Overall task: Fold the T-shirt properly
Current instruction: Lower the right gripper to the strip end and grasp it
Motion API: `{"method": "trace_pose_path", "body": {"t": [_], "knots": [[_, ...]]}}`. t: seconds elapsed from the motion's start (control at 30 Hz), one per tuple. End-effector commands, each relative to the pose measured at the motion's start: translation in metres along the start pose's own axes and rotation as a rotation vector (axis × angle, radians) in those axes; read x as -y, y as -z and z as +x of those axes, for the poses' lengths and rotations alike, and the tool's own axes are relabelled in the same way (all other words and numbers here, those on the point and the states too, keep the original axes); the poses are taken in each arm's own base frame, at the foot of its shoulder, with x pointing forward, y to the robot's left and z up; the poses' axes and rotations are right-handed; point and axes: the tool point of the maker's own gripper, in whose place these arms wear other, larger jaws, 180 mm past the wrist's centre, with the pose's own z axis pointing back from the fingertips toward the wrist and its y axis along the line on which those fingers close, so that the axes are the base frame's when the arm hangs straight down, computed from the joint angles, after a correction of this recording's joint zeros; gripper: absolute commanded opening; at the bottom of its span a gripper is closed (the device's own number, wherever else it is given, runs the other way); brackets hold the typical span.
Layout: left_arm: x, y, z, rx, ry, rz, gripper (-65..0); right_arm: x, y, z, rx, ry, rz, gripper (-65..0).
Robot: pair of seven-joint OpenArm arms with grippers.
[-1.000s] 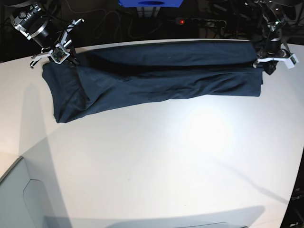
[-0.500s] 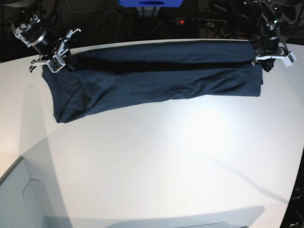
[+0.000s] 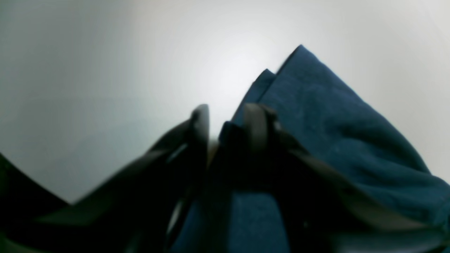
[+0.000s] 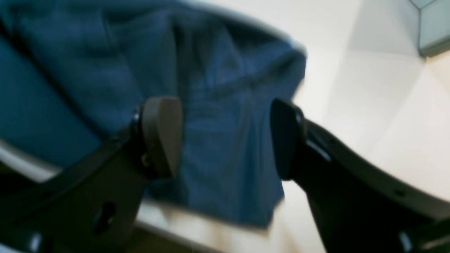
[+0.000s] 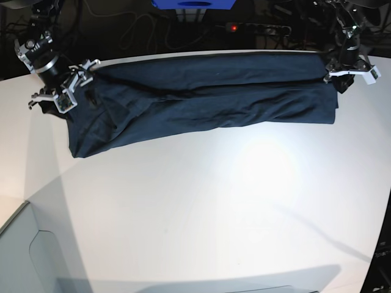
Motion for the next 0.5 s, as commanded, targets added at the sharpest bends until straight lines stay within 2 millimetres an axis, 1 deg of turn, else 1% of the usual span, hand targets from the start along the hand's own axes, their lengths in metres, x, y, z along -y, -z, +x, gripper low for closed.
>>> {"method": "trace_pose_path", "body": {"t": [0.0,0.1,0.23,0.33,0.47], "knots": [[-0.001,-0.002,0.011,0.034,0.006,-0.002,-45.4,0.007,0.000,0.010,0.018,-0.022,-0.009,-27.2],[-0.004,-0.004,0.009,0.028,0.010,0.003,-45.1,0.020,0.010,0.014,-0.018,-0.020,-0.041,-27.1],[-0.003,-0.005,0.010,0.031,0.014,-0.001,-45.1,0.039,0.026,0.013,-0.081,0.001,-0.071,-27.1],[-0.002,-0.005,0.010,0.031,0.015,-0.003,-45.1,0.047,0.042,0.000,-0.134,0.046,-0.064,-27.1],[-0.002,-0.005,0.010,0.031,0.015,-0.003,-45.1,0.048,0.060,-0.017,-0.171,0.111,-0.035,-27.1]]}}
